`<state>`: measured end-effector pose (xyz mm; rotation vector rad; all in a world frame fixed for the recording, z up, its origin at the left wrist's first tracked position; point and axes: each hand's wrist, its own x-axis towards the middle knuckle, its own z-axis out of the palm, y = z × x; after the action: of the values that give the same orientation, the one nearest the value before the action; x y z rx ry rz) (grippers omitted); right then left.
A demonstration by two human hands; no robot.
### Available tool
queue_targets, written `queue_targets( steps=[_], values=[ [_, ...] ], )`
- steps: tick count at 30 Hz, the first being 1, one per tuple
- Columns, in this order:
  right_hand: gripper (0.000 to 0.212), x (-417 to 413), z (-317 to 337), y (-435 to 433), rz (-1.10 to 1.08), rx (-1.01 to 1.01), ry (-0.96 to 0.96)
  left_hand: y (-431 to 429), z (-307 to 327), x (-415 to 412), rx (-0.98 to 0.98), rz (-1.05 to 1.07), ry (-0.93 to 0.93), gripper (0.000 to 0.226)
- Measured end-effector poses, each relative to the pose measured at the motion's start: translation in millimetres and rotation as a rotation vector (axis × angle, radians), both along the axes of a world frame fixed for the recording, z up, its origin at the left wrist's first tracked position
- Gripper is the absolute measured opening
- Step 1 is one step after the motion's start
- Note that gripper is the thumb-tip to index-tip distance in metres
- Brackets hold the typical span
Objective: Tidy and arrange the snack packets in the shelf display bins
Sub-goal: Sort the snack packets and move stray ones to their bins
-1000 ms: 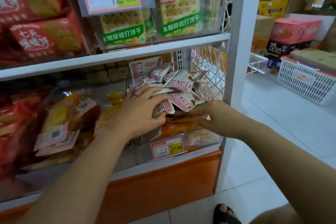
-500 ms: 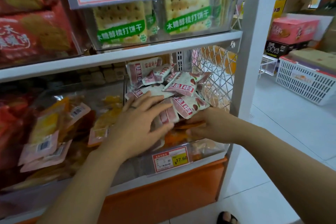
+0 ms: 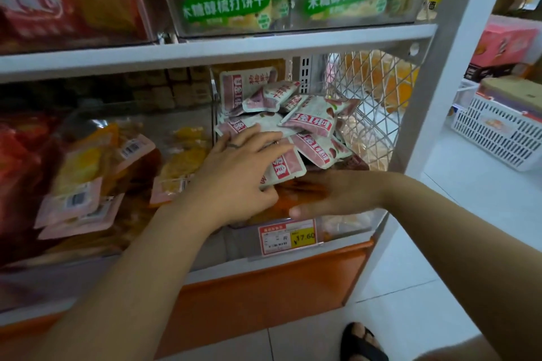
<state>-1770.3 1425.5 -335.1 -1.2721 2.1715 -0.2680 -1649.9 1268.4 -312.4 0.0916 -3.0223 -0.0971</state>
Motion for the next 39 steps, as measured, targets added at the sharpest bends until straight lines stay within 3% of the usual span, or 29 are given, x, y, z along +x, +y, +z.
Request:
queue_targets(
  steps=[4,8,12,16,18,22,27,30,34,36,39],
  values=[
    [0.105,0,0,-3,-0.039,-0.021,0.015,-2,-3,2,0.000,-0.003,0.048,0.068],
    [0.085,2,5,1,-0.071,-0.078,-0.097,-6,-5,5,-0.012,-0.005,0.084,0.064],
    [0.107,2,0,-1,-0.053,-0.003,-0.079,-6,-6,6,-0.002,-0.005,0.100,0.062],
    [0.108,0,3,0,-0.035,0.016,-0.140,-6,-6,8,0.005,-0.006,0.108,0.062],
    [0.108,-2,7,3,-0.025,0.054,-0.070,-7,-6,8,0.006,-0.008,0.109,0.061],
    [0.084,-2,8,11,-0.020,0.049,0.105,-6,-7,7,0.011,-0.008,0.132,0.061],
    [0.034,16,19,26,-0.060,-0.179,0.160,-8,-10,7,0.013,-0.023,0.167,0.060],
    [0.026,30,36,32,-0.100,-0.280,0.213,-9,-11,10,0.048,-0.053,0.191,0.055],
    [0.024,47,61,40,-0.154,-0.408,0.252,-16,-9,21,0.229,-0.131,0.325,0.036],
    [0.025,60,76,41,-0.165,-0.515,0.241,-16,-3,34,0.449,-0.100,0.441,0.027],
    [0.022,82,92,28,-0.133,-0.667,0.263,-14,9,58,0.741,-0.062,0.576,0.031]
  ],
)
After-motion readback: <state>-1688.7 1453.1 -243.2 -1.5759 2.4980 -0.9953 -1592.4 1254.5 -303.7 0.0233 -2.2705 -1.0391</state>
